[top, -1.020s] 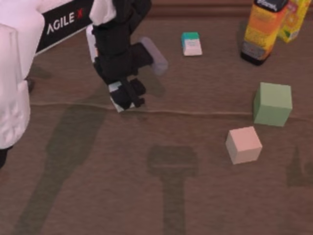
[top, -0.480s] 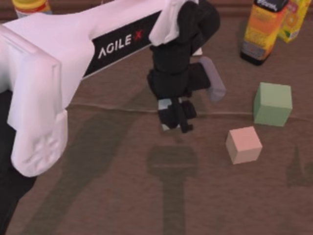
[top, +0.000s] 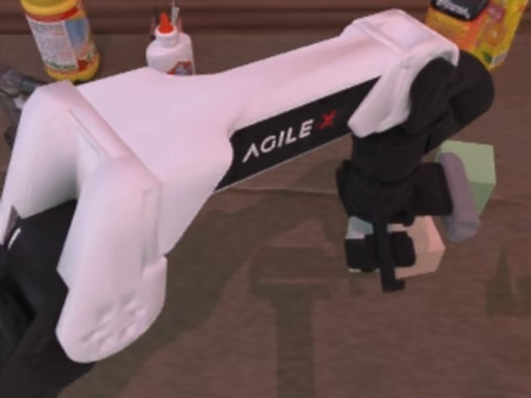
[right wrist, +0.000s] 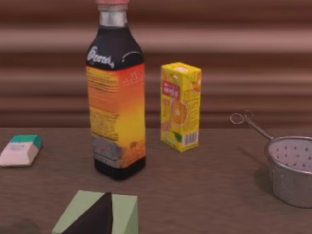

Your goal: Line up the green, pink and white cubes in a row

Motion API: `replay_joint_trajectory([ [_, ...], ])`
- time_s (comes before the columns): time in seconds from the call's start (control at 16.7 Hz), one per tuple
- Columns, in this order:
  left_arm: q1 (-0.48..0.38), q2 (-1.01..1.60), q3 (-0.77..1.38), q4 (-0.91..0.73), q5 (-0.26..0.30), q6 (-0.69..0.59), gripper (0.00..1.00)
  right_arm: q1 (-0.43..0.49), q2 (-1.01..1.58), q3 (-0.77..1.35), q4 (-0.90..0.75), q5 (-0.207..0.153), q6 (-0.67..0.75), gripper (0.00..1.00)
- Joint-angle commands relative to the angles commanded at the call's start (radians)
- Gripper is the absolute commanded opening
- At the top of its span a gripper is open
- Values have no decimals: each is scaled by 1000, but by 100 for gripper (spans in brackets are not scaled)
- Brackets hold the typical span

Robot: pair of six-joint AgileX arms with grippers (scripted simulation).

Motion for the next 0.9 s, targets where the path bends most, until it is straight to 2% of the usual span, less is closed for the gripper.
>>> replay_joint_trajectory([
  [0.24, 3, 0, -18, 19, 1, 1, 0, 0, 0, 0, 0, 0, 0, 100],
  [0.6, 0, 41, -176, 222, 1, -2, 0, 0, 0, 0, 0, 0, 0, 100],
  [0.9, -1, 48, -194, 242, 1, -1, 0, 0, 0, 0, 0, 0, 0, 100],
])
